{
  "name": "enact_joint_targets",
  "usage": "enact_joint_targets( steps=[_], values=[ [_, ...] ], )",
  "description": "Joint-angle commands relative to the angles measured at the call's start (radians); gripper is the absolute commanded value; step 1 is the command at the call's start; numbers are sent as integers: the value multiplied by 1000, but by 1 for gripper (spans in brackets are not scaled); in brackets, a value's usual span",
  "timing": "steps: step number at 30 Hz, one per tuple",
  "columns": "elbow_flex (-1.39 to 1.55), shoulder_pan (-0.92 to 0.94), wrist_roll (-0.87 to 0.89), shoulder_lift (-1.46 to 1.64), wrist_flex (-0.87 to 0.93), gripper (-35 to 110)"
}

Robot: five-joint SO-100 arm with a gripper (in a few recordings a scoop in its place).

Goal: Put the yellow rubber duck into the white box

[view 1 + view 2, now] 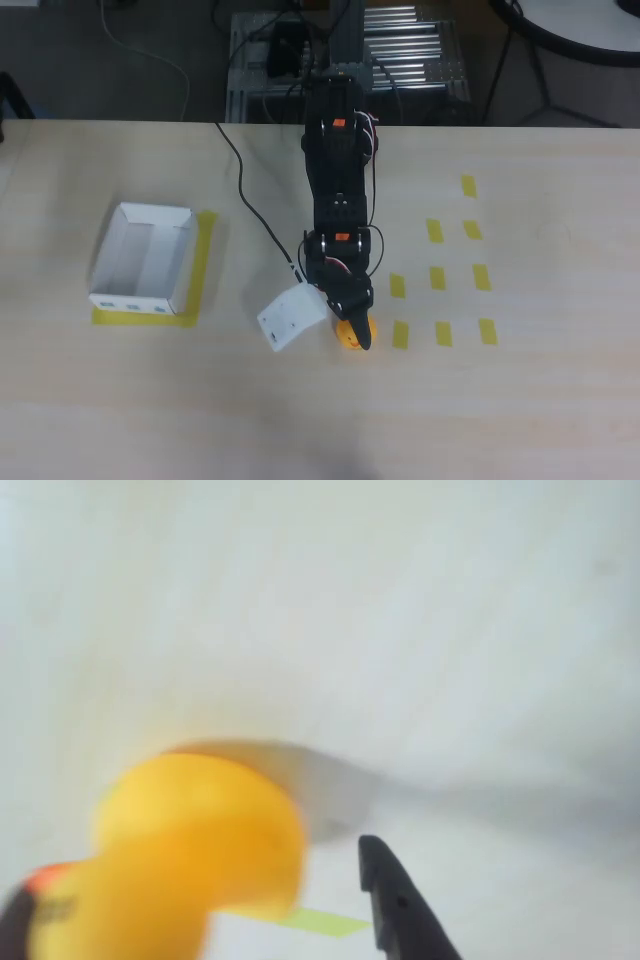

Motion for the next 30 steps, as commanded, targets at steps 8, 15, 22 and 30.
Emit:
enact_joint_targets(
  steps=[8, 15, 22, 30],
  values=[
    [-229, -48, 110, 25, 69, 0],
    [-163, 127, 143, 474, 26, 0],
    [60, 494, 199, 896, -206, 0],
    [187, 900, 198, 931, -411, 0]
  ],
)
